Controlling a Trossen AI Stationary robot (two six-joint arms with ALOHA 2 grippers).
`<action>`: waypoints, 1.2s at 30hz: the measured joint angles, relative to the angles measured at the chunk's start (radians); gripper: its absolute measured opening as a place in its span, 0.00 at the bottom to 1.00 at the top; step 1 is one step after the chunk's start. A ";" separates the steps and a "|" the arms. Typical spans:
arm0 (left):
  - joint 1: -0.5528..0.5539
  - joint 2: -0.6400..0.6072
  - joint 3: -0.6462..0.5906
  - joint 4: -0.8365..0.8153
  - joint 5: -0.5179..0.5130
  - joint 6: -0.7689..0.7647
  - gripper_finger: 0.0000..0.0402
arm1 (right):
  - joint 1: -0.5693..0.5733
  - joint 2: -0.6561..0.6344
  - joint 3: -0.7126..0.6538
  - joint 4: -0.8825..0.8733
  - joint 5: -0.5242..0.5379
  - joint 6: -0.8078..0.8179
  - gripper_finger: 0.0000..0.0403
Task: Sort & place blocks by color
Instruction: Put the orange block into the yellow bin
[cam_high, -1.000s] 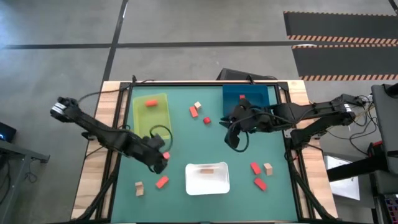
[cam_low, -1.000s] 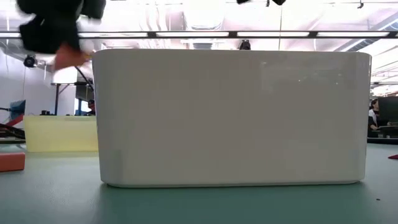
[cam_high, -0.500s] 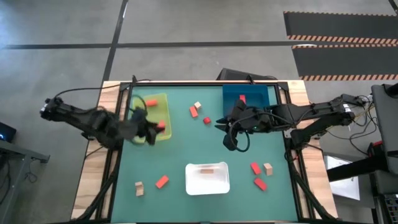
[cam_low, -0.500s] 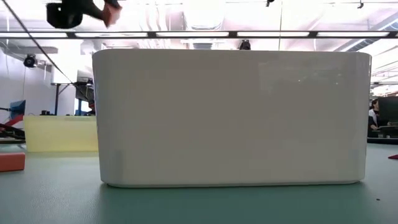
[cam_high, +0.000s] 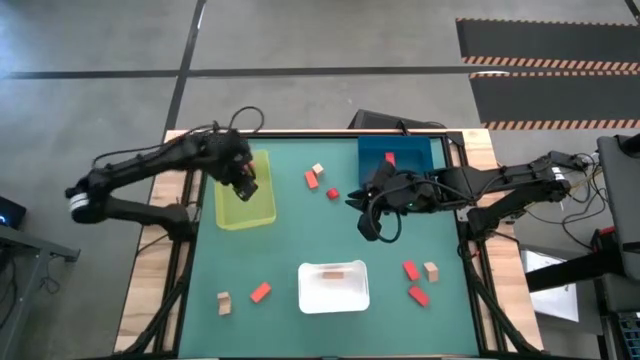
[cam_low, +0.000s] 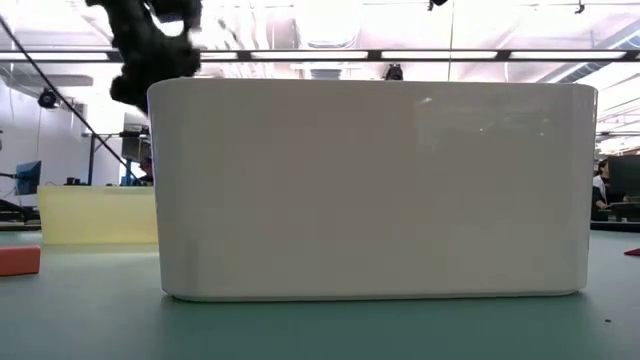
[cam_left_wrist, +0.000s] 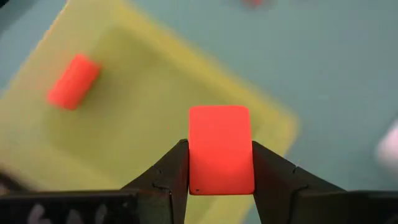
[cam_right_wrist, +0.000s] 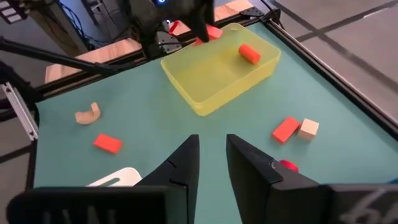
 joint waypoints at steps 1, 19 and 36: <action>0.033 0.045 0.025 -0.050 0.000 0.079 0.29 | 0.000 0.000 0.000 0.000 0.000 0.011 0.18; 0.232 0.578 0.106 0.012 -0.152 0.867 0.29 | 0.000 0.000 0.000 0.000 0.004 0.037 0.17; 0.246 0.586 0.057 0.031 -0.149 0.842 0.37 | 0.000 0.000 0.000 -0.001 0.004 0.023 0.17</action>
